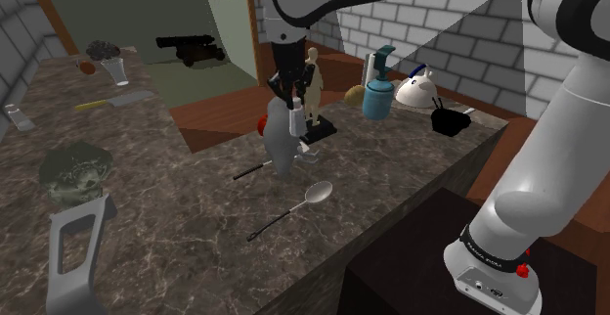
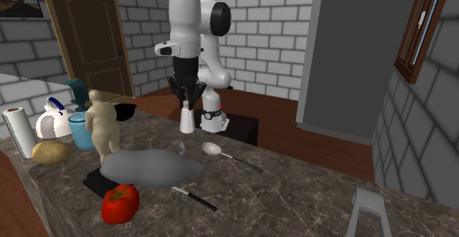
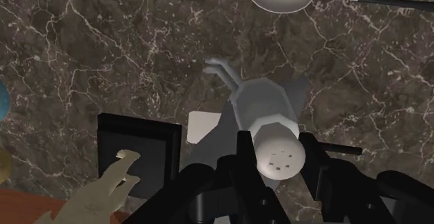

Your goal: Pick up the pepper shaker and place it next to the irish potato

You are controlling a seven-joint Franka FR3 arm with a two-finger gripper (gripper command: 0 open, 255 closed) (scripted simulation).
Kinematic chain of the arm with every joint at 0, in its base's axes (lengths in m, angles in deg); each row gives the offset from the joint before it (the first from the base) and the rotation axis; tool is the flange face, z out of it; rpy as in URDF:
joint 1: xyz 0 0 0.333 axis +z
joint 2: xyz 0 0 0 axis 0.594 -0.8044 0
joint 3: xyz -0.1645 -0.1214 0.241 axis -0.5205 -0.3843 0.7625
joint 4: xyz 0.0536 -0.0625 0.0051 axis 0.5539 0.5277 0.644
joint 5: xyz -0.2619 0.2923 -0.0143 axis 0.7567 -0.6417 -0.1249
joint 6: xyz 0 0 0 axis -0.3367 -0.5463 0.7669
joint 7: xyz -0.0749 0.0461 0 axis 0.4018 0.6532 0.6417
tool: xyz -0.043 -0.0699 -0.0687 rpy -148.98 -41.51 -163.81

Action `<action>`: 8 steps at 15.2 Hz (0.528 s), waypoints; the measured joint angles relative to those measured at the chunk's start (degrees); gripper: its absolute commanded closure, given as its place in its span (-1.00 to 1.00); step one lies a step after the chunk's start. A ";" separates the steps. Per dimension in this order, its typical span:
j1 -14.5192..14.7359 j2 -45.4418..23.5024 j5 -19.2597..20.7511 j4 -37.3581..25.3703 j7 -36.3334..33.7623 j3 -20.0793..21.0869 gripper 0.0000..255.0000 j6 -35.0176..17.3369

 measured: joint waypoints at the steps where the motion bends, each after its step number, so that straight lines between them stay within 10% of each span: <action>1: -0.72 0.40 -0.07 0.66 1.41 -0.70 1.00 -0.39; 8: -5.51 1.39 -0.01 1.70 10.92 -5.45 1.00 -1.31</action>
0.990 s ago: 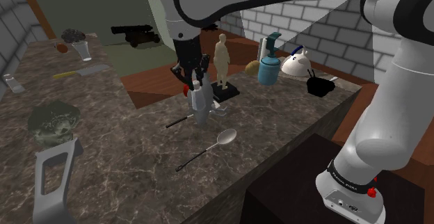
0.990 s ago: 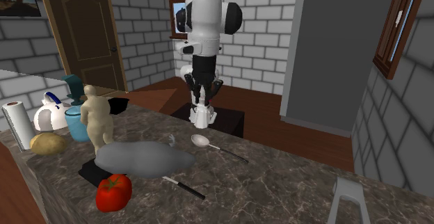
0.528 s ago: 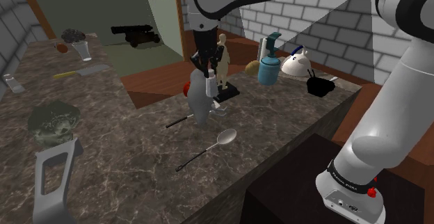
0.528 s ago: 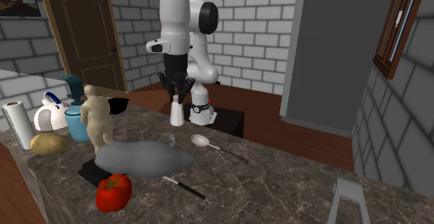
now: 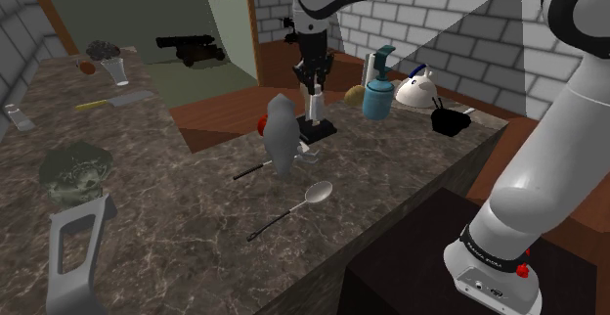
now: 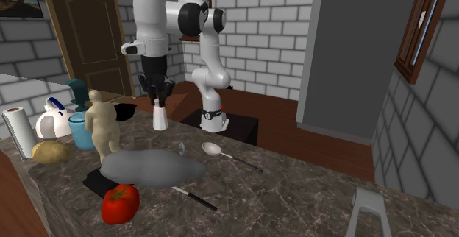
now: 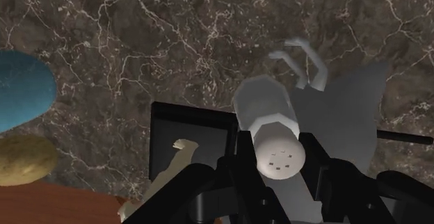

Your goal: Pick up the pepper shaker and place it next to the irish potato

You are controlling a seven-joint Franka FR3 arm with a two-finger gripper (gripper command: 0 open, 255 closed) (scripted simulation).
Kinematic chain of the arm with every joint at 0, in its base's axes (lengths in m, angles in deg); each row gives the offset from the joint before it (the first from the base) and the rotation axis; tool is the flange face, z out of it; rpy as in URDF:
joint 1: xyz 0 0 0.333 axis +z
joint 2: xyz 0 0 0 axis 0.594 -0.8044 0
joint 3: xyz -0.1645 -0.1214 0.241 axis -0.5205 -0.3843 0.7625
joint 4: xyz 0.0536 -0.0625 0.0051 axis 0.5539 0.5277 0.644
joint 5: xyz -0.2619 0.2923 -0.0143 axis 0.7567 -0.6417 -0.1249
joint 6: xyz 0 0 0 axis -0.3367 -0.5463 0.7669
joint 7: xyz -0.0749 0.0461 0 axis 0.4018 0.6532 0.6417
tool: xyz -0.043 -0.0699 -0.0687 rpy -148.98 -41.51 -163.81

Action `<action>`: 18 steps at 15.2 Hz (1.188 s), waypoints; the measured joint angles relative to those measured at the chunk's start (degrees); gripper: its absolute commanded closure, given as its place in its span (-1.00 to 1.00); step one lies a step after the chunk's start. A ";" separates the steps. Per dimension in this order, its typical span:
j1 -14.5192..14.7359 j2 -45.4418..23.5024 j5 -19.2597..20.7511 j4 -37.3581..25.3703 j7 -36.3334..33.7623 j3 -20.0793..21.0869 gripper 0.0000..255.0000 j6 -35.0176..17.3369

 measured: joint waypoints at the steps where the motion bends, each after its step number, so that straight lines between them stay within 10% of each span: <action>1: -0.55 -0.59 0.22 -0.57 1.07 -0.56 1.00 -0.08; 18: -11.21 -12.54 2.02 -15.76 21.28 -9.98 1.00 1.38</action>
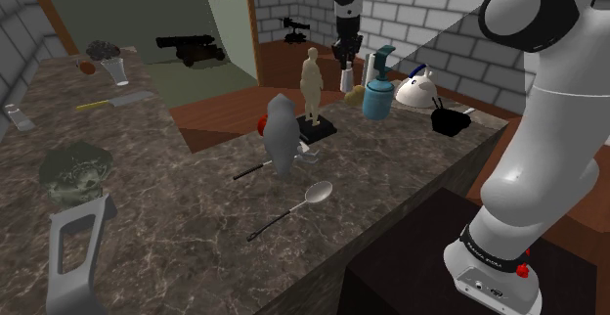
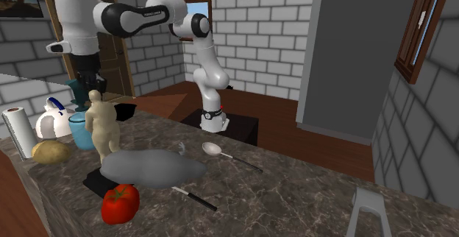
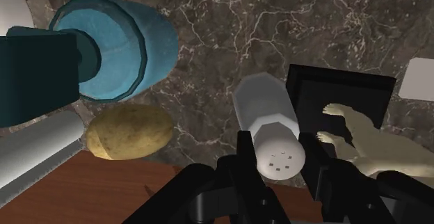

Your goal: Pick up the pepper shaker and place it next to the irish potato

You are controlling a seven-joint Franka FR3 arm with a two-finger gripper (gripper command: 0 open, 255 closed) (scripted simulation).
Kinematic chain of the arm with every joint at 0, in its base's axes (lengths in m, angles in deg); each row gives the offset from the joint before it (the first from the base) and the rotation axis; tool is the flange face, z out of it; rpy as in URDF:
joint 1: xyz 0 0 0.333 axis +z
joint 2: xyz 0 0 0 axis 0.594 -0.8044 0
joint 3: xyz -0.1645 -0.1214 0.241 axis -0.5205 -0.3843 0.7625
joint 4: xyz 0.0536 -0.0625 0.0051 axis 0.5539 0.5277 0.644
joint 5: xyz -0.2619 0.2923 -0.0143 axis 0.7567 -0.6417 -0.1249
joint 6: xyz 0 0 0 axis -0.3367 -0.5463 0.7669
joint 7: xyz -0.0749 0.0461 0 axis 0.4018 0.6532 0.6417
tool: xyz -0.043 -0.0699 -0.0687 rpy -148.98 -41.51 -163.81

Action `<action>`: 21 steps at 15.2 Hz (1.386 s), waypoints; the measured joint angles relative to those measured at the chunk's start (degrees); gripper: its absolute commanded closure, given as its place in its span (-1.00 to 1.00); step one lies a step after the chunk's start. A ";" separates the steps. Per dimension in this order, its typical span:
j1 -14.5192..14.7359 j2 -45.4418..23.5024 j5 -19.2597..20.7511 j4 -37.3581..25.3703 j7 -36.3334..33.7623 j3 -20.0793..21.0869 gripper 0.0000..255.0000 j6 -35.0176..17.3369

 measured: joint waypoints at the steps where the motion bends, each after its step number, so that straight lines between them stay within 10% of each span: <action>1: -0.76 -0.59 -0.04 -1.14 1.33 -0.51 1.00 0.43; 21: -2.34 -4.85 0.52 6.95 2.49 -1.59 1.00 -12.08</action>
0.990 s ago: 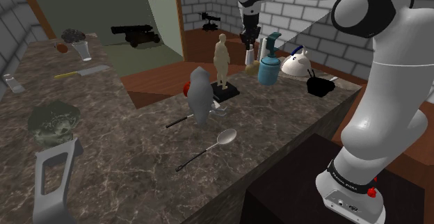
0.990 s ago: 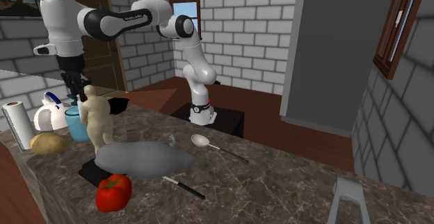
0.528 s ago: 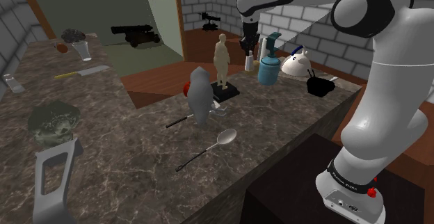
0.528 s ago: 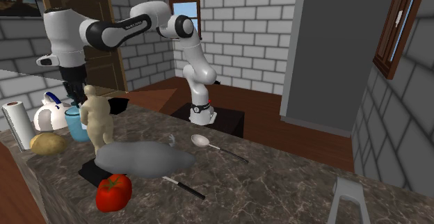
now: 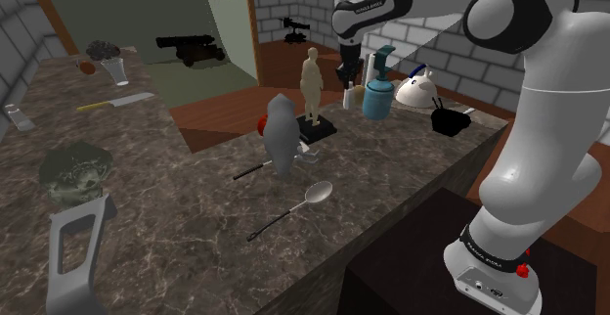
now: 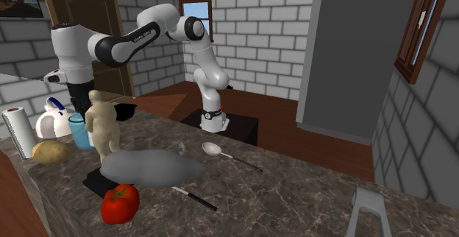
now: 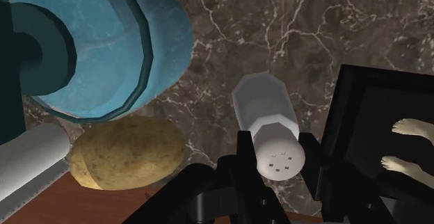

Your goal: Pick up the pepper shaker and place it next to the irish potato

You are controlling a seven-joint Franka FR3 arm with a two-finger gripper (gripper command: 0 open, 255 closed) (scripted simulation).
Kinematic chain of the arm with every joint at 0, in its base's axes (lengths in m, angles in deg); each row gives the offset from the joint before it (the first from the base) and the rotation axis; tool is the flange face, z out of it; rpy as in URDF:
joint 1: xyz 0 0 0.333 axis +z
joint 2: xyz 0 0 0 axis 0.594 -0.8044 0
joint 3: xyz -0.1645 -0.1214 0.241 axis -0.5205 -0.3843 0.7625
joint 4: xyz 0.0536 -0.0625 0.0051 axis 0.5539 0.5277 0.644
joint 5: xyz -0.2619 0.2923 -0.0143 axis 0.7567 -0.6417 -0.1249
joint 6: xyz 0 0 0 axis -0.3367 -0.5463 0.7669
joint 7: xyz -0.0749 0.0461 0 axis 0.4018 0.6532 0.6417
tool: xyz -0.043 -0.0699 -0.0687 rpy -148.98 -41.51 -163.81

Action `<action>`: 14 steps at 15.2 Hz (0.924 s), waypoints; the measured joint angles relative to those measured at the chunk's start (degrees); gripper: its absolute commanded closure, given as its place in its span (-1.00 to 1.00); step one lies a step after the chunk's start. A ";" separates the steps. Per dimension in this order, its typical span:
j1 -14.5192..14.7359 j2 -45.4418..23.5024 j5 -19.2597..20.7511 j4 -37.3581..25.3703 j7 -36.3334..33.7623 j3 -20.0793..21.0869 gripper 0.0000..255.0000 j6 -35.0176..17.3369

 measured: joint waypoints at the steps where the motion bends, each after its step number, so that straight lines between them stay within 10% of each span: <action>1: -0.01 -0.09 0.04 0.59 -0.07 -0.01 1.00 -0.67; 14: -0.02 -2.83 0.80 7.06 -1.21 -0.24 1.00 -9.79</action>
